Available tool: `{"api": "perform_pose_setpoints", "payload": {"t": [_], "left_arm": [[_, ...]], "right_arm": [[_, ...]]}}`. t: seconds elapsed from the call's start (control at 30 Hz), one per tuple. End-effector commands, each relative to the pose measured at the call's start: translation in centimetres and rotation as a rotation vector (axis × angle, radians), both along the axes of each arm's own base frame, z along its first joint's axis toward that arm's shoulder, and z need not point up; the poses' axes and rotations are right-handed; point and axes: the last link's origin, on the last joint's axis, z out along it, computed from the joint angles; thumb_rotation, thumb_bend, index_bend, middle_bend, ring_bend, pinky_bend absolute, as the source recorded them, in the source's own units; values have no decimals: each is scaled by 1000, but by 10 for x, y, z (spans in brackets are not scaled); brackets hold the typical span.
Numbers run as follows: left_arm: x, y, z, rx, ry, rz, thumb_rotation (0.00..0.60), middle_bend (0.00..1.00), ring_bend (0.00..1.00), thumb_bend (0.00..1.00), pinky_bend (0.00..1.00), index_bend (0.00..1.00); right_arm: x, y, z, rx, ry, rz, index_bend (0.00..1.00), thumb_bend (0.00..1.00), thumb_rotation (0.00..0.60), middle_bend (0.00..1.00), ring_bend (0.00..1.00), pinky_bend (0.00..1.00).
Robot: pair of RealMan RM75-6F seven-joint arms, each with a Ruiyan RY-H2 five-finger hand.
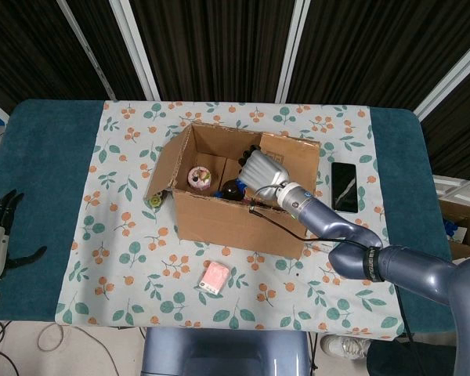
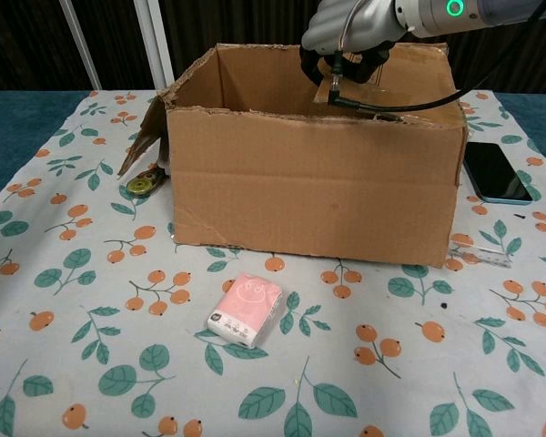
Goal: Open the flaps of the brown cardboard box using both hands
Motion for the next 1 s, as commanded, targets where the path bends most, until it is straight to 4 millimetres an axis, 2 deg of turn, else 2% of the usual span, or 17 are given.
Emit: {"api": "perform_pose_setpoints", "payload": {"t": [0.03, 0.57, 1.0], "left_arm": [[0, 0, 0, -2, -6, 4, 600, 0, 0, 125, 2, 0], [2, -2, 0, -6, -8, -4, 600, 0, 0, 126, 2, 0], [3, -4, -2, -14, -15, -5, 600, 0, 0, 126, 2, 0]], "right_arm": [[3, 2, 6, -12, 9, 9, 460, 1000, 600, 287, 237, 292], [14, 13, 59, -130, 72, 69, 461, 1000, 600, 289, 237, 292], [-3, 10, 101, -236, 223, 56, 463, 1000, 600, 298, 237, 292]]}}
